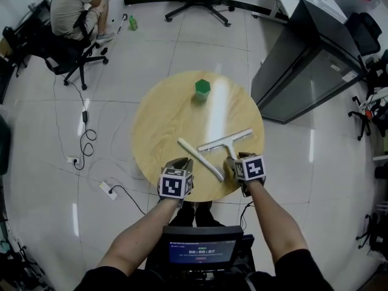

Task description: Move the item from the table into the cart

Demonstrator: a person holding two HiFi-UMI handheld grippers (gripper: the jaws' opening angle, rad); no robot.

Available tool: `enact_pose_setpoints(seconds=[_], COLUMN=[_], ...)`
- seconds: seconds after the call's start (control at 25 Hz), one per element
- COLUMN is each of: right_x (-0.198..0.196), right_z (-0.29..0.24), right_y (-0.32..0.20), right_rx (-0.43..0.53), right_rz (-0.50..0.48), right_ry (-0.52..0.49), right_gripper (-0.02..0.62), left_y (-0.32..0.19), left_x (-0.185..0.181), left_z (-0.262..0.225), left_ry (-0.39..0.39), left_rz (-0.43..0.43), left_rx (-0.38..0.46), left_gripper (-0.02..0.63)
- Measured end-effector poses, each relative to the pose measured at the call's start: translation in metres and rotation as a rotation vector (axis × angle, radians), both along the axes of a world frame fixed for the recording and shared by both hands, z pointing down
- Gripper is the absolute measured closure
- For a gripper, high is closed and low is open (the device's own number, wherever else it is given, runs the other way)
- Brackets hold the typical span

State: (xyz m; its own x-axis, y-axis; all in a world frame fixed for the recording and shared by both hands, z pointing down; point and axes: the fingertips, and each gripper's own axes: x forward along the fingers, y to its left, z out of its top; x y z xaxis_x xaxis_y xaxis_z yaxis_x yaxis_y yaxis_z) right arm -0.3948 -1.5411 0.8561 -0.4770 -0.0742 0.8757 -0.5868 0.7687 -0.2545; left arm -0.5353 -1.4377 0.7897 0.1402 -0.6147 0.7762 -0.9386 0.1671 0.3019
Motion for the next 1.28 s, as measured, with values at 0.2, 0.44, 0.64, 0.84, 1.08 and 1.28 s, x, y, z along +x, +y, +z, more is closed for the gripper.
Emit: enact_pose_setpoints(seconds=[0.2, 0.44, 0.64, 0.84, 1.08, 1.28], right_x=[-0.003, -0.007, -0.016, -0.01, -0.004, 0.018], right_z=[0.022, 0.023, 0.023, 0.001, -0.093, -0.194], right_y=[-0.005, -0.01, -0.011, -0.013, -0.005, 0.009], right_rx=[-0.033, -0.007, 0.004, 0.012, 0.102, 0.222], right_rz=[0.008, -0.031, -0.017, 0.018, 0.049, 0.065], right_ry=[0.013, -0.008, -0.012, -0.05, -0.137, -0.216], right_gripper=[0.404, 0.491, 0.514, 0.515, 0.515, 0.515], left_y=[-0.008, -0.011, -0.014, -0.014, -0.007, 0.01], left_x=[-0.007, 0.002, -0.002, 0.0, 0.003, 0.021], left_z=[0.013, 0.013, 0.007, -0.011, -0.093, -0.177], left_ry=[-0.002, 0.03, 0.036, 0.027, -0.001, -0.038], left_rz=[-0.01, 0.004, 0.019, 0.025, 0.032, 0.062], left_rx=[-0.001, 0.015, 0.036, 0.064, 0.175, 0.285], left_gripper=[0.543, 0.543, 0.543, 0.544, 0.564, 0.569])
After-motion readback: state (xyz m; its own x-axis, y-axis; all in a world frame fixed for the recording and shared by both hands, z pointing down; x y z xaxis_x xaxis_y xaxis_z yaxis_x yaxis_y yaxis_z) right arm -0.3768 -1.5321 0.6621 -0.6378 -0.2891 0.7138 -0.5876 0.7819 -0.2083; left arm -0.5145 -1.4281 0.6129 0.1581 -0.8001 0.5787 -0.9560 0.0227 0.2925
